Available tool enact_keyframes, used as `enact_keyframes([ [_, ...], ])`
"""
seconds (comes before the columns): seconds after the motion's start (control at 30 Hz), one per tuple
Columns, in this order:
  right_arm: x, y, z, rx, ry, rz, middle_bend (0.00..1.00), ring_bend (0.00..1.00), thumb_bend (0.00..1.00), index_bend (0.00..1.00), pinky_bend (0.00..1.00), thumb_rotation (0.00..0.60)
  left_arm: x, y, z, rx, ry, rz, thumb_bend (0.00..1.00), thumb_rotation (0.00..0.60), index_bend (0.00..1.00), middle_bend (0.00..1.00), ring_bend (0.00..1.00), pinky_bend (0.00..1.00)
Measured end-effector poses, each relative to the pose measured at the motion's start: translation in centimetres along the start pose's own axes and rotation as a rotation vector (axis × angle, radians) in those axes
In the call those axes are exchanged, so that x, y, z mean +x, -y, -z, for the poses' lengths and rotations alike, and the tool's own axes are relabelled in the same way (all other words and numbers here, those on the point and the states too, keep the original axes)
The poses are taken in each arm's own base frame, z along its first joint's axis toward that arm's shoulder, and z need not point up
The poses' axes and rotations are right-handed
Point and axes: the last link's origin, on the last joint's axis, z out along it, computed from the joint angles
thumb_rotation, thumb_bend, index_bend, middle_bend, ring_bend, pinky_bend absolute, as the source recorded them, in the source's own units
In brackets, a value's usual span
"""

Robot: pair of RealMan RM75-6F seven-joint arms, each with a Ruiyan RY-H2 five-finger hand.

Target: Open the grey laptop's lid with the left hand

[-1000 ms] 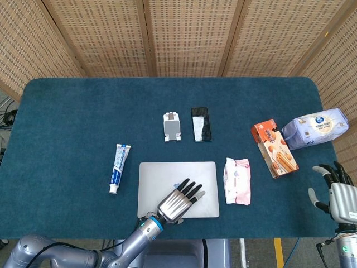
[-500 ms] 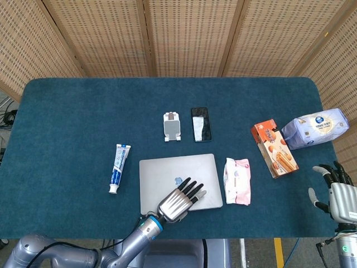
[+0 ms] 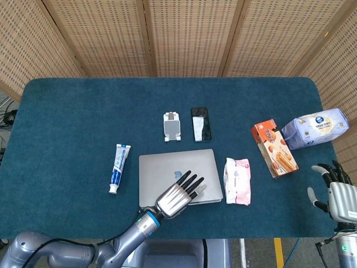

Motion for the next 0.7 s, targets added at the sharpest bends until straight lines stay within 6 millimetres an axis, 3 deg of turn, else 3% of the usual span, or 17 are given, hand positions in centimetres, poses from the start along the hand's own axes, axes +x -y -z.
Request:
enact_keyframes([
  [0.7,-0.3,2.2,-0.8,0.119,0.042,-0.007,0.22,0.01,0.41,0.26,0.17,0.6,3.9,3.5,-1.6,0.078,-0.122,0.007,0.42,0.566,0.0,0.0,0.0,0.0],
])
